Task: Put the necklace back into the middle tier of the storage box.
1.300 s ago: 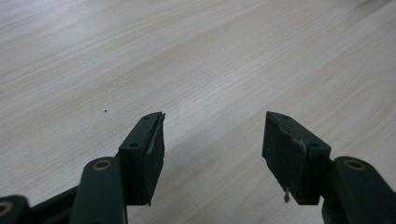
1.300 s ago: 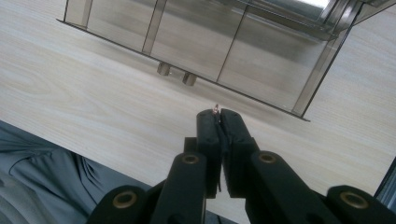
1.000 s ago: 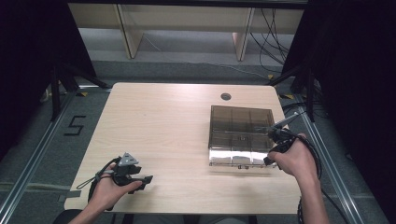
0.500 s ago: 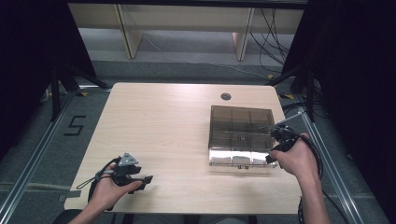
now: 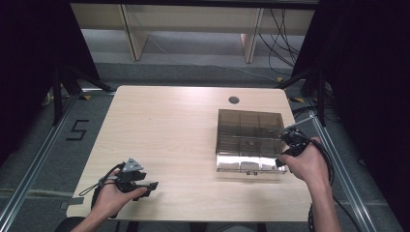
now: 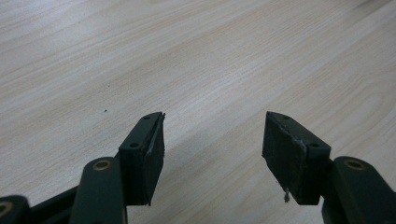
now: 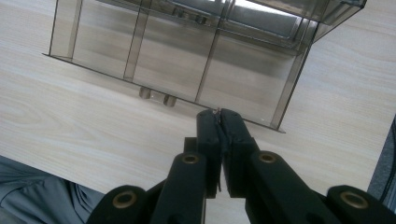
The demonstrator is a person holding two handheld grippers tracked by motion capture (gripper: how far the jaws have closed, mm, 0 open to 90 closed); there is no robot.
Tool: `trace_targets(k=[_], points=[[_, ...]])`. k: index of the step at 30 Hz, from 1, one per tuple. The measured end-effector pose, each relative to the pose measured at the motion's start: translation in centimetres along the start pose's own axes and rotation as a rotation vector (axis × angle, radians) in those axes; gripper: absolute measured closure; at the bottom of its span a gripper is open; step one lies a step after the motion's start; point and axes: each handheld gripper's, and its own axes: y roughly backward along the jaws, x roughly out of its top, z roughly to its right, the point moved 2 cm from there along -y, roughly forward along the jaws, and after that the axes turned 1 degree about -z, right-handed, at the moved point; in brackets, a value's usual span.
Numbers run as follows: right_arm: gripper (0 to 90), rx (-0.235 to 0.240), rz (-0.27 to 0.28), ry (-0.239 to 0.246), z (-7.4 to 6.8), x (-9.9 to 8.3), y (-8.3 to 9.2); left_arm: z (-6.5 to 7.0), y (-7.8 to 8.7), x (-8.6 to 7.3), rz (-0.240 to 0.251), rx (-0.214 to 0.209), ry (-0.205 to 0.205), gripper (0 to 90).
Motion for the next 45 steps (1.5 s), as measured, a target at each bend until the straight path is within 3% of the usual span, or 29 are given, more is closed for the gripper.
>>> trace_targets(k=[5,8,12,13,15,16,19,20,21,33,36,37,41,45], points=[[87.4,-0.001,0.012,0.027,0.2,0.1,0.0,0.0,0.0,0.0,0.001,0.001,-0.001,38.4],[87.4,-0.004,0.019,-0.021,-0.1,0.1,0.0,0.0,0.0,0.0,0.001,0.0,0.002,38.5],[87.4,-0.01,0.03,0.008,0.3,0.2,0.0,0.0,0.0,0.0,0.0,0.0,0.001,38.5],[87.4,-0.009,0.024,-0.023,0.0,0.2,0.1,0.0,0.0,0.0,0.0,0.0,0.001,38.5],[87.4,-0.01,0.028,-0.024,0.0,0.2,0.1,0.0,0.0,0.0,0.0,-0.001,0.002,38.5],[87.4,0.013,0.049,-0.044,-0.2,0.4,0.1,0.0,0.0,0.0,0.0,0.0,0.001,38.5],[87.4,0.011,0.054,-0.039,-0.2,0.4,0.0,0.0,-0.1,0.0,0.001,0.0,0.002,38.5],[87.4,0.017,0.046,-0.07,-0.4,0.4,0.0,0.0,-0.1,0.0,0.001,0.0,0.001,38.5],[87.4,0.016,0.057,-0.047,-0.2,0.4,0.0,0.0,-0.1,0.0,0.0,-0.001,0.002,38.5],[87.4,0.011,0.087,-0.047,0.0,0.7,-0.5,0.0,-0.1,0.0,0.0,-0.001,0.002,38.5],[87.4,0.009,0.087,-0.056,0.0,0.8,-0.6,0.0,-0.1,0.0,0.0,-0.001,0.002,38.4],[87.4,0.014,0.082,-0.089,-0.3,0.7,-0.6,0.0,0.0,0.0,0.0,-0.001,0.001,38.5],[87.4,0.02,0.084,-0.085,-0.2,0.8,-0.8,0.0,0.0,0.0,0.0,-0.001,0.001,38.5],[87.4,0.007,0.097,-0.046,0.3,0.9,-1.1,0.0,0.0,0.0,0.0,-0.001,0.002,38.5]])
